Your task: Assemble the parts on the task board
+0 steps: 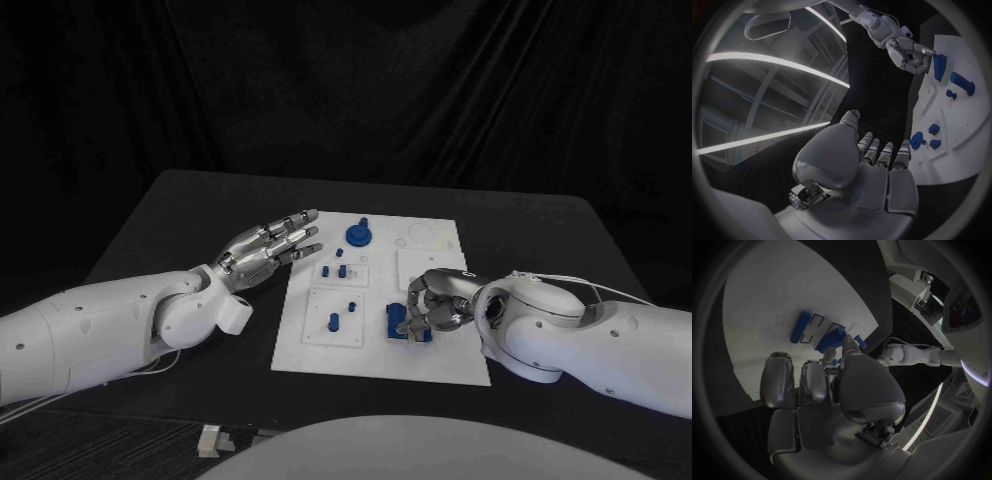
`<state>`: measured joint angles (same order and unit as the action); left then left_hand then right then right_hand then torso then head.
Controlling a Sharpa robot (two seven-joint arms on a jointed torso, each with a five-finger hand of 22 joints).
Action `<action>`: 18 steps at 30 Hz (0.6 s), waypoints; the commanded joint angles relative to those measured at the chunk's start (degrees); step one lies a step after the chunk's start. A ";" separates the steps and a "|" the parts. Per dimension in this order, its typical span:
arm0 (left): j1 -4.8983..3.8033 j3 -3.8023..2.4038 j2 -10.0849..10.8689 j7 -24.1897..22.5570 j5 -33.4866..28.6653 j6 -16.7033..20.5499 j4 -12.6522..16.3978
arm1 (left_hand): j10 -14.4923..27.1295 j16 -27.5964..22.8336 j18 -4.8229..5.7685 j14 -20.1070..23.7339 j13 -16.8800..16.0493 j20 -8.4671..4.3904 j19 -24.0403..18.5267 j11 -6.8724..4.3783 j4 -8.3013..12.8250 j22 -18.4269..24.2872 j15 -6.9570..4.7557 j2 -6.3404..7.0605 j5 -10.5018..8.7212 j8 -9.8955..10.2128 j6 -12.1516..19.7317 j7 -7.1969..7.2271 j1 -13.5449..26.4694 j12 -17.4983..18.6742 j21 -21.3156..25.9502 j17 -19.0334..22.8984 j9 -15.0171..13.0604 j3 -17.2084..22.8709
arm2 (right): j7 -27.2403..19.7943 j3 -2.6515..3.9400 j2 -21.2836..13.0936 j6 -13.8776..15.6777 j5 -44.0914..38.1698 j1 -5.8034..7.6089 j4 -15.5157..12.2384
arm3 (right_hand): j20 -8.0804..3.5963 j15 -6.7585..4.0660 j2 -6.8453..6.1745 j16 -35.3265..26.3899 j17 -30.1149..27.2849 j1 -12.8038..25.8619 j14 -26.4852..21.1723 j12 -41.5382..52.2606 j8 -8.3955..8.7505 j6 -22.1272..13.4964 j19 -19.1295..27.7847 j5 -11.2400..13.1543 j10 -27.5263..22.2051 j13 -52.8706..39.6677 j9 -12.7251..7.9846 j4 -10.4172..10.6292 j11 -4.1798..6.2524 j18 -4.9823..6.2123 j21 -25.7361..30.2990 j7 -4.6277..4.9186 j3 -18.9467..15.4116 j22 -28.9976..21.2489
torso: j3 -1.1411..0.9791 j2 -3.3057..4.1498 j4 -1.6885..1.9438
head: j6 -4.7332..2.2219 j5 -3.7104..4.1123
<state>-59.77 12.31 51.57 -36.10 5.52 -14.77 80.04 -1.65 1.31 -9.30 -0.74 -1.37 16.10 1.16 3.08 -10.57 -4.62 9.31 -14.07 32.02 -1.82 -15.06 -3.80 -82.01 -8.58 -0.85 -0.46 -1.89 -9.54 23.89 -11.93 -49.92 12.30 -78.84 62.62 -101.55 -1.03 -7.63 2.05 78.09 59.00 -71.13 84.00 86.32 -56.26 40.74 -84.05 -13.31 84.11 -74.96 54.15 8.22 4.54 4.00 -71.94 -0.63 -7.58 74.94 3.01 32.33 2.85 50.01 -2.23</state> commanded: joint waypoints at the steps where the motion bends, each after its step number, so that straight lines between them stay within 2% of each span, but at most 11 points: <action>1: 0.10 -0.05 -0.13 -0.59 -0.28 -0.71 0.12 | 0.20 0.26 -0.91 -0.09 -0.06 0.29 0.21 0.38 0.29 0.03 0.36 0.00 0.37 -0.24 0.17 -0.41 -0.59 -0.14 -0.09 -0.08 -0.06 -0.06 | 0.37 0.01 0.20 0.45 -0.98 -0.35 0.36 | -0.30 -0.28 0.50 -0.06 -0.10 -1.00 1.45 -0.13 -0.11 -0.29 -0.72 -1.41 3.61 -8.76 0.08 0.00 0.39 -0.24 0.18 -0.30 0.25 10.10 | 0.00 0.00 0.01 | -0.01 -0.02; 3: 0.12 -0.05 -0.14 -0.58 -0.28 -0.72 0.11 | 0.20 0.26 -0.91 -0.09 -0.06 0.29 0.21 0.38 0.29 0.03 0.36 0.00 0.37 -0.24 0.17 -0.41 -0.59 -0.14 -0.09 -0.08 -0.06 -0.06 | 0.46 0.01 0.28 0.34 -0.98 -0.46 0.50 | -0.33 -0.32 0.88 -0.10 -0.18 -1.48 1.44 -0.14 0.13 -0.25 -0.71 -2.77 3.60 -8.75 0.02 -0.03 0.43 -0.23 0.21 -0.36 0.46 10.10 | 0.01 0.01 0.00 | -0.01 -0.05; 10: 0.27 -0.05 -0.19 -0.56 -0.27 -0.84 0.02 | 0.20 0.26 -0.91 -0.09 -0.06 0.29 0.22 0.40 0.37 0.00 0.37 -0.04 0.43 -0.24 0.15 -0.41 -0.63 -0.14 -0.10 -0.08 -0.06 0.00 | 0.55 0.01 0.31 -0.62 -0.98 -0.76 0.72 | -0.39 -0.37 1.33 -0.15 -0.24 -2.95 1.44 -0.20 0.54 -0.18 -0.70 -3.74 3.55 -8.64 -0.10 -0.57 0.50 -0.23 0.25 -0.44 1.01 10.09 | 0.01 -0.02 0.00 | -0.01 -0.10; 16: 0.52 -0.05 -0.19 -0.44 -0.27 -0.97 -0.02 | 0.20 0.27 -0.91 -0.09 -0.06 0.29 0.24 0.44 0.49 -0.05 0.37 -0.10 0.52 -0.23 0.20 -0.42 -0.72 -0.13 -0.11 -0.08 -0.06 0.09 | 0.61 0.01 0.42 -2.02 -0.98 -0.97 0.71 | -0.40 -0.37 0.97 -0.24 -0.42 -3.89 1.40 -0.25 0.74 0.05 -0.67 -2.37 3.51 -8.55 -0.15 -1.10 0.48 -0.22 0.32 -0.37 0.99 10.07 | 0.00 0.00 0.00 | -0.01 -0.09; 18: 0.63 -0.05 -0.16 -0.40 -0.27 -1.00 -0.03 | 0.20 0.27 -0.91 -0.09 -0.06 0.29 0.24 0.44 0.50 -0.04 0.37 -0.10 0.52 -0.23 0.20 -0.42 -0.72 -0.13 -0.11 -0.08 -0.06 0.10 | 0.61 0.01 0.45 -2.37 -0.98 -1.06 0.70 | -0.38 -0.34 0.86 -0.30 -0.52 -3.90 1.38 -0.29 0.79 0.19 -0.65 -1.15 3.48 -8.50 -0.13 -1.06 0.43 -0.22 0.36 -0.31 0.79 10.06 | 0.01 0.00 0.01 | -0.01 -0.12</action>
<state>-59.27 12.31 51.49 -36.00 5.52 -14.93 79.94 -1.43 1.31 -9.30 -0.73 -1.37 16.10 1.16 3.28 -10.42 -4.62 9.31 -14.29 32.25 -1.82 -14.85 -4.01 -82.24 -8.58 -0.85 -0.45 -1.89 -9.38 23.75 -11.95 -49.48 11.21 -79.19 61.73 -100.85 -1.02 -7.63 3.01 78.09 58.55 -74.54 84.00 86.25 -55.74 40.53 -84.05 -14.80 83.91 -75.19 54.06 7.34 4.75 4.00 -71.93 -0.84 -6.71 74.93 3.01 32.32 2.85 50.01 -2.32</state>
